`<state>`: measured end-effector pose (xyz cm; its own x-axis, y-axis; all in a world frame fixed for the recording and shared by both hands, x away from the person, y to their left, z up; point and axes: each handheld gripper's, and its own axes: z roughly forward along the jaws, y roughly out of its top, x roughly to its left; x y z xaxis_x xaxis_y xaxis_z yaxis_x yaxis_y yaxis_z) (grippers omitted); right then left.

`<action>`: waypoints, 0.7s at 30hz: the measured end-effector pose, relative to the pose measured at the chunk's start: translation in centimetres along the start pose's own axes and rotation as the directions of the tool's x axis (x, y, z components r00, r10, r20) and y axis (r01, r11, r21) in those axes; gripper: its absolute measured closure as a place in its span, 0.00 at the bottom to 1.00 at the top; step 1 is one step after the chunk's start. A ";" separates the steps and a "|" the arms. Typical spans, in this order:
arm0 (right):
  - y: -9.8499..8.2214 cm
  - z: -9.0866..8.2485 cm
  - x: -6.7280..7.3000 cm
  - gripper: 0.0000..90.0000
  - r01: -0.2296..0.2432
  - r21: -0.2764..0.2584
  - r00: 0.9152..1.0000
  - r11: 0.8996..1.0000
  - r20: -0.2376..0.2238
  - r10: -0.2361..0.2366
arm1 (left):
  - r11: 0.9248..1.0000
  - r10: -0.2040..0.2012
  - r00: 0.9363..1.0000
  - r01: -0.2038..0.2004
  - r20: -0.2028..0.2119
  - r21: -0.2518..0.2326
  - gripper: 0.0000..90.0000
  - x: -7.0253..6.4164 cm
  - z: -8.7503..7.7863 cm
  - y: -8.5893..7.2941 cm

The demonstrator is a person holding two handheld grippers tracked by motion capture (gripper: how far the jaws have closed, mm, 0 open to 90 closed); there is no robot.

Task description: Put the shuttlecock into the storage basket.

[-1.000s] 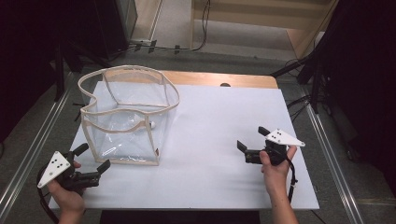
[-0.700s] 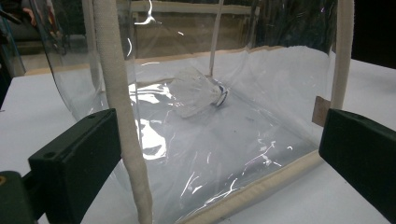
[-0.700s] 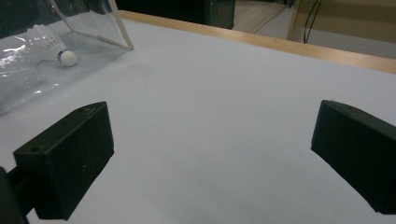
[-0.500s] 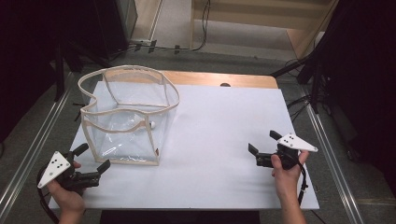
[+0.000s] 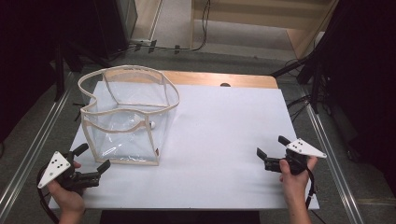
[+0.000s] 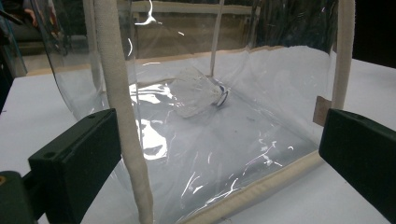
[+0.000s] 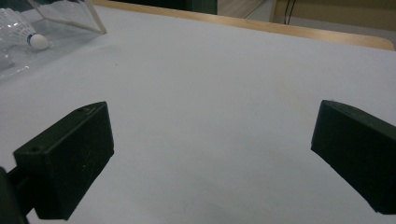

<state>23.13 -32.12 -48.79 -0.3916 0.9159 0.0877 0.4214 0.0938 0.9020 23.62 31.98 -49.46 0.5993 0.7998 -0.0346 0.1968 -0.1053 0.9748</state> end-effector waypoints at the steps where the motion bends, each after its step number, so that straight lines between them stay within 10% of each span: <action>1: -0.1 -0.1 -0.1 0.00 0.001 -0.001 1.000 1.000 0.000 -0.001 | 1.000 0.000 1.000 0.000 0.000 0.000 0.00 0.0 0.0 0.0; 21: -2.3 -2.2 -2.3 0.00 -0.037 0.001 0.999 0.999 0.034 0.037 | 1.000 0.005 1.000 -0.005 -0.003 0.006 0.00 -0.1 0.0 0.0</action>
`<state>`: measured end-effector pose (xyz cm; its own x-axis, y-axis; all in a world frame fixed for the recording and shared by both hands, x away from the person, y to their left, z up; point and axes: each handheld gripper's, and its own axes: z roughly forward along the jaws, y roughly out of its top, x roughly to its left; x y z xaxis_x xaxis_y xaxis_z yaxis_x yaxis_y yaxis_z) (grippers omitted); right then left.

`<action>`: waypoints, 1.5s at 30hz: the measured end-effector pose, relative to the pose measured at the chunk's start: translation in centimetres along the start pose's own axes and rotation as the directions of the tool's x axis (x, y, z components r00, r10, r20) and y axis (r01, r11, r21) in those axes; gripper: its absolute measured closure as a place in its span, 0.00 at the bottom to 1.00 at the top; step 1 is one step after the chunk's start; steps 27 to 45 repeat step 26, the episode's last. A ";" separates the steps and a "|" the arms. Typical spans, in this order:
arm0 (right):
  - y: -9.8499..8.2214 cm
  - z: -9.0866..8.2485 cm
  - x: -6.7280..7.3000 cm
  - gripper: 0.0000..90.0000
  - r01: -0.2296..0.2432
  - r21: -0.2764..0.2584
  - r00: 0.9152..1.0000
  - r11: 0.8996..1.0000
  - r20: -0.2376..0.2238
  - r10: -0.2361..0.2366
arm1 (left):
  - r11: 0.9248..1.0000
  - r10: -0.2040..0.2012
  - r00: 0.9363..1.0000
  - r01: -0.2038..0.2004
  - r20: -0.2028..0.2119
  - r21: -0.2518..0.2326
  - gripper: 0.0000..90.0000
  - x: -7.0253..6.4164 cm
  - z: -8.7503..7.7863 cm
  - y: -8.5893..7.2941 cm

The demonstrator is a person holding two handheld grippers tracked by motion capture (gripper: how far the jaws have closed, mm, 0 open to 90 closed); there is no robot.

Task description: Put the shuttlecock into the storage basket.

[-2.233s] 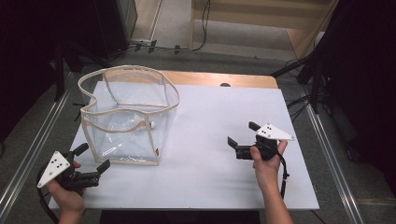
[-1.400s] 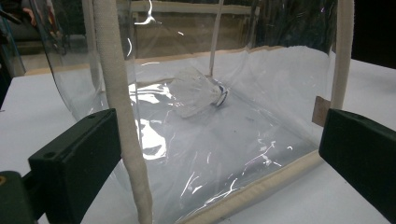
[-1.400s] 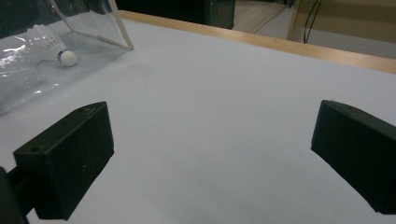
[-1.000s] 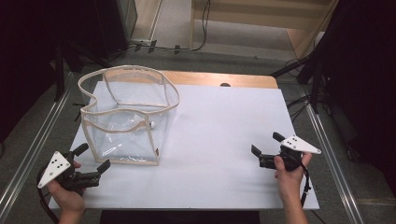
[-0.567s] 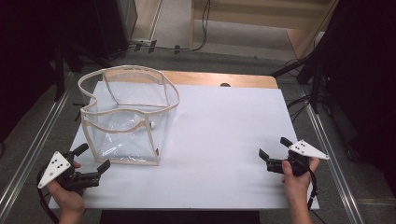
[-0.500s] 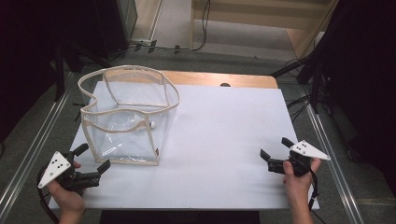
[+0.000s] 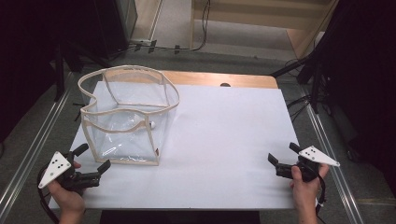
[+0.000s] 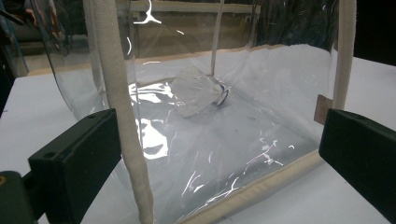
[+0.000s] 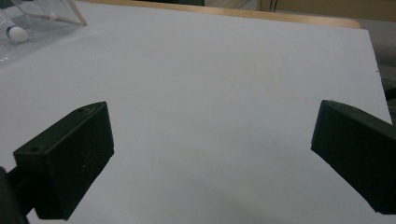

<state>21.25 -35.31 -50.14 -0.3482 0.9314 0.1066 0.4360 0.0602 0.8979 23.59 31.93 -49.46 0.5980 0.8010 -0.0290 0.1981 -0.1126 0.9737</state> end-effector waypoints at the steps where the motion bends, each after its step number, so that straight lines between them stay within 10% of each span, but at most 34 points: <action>1: 0.0 0.0 0.0 0.00 0.000 0.000 1.000 1.000 0.000 0.000 | 1.000 0.000 1.000 0.000 0.000 -0.001 0.00 0.0 0.0 0.0; 45: -1.4 -0.1 -0.2 0.00 -0.018 -0.003 1.000 1.000 0.006 0.018 | 1.000 -0.004 1.000 0.004 0.002 -0.004 0.00 0.1 0.0 0.0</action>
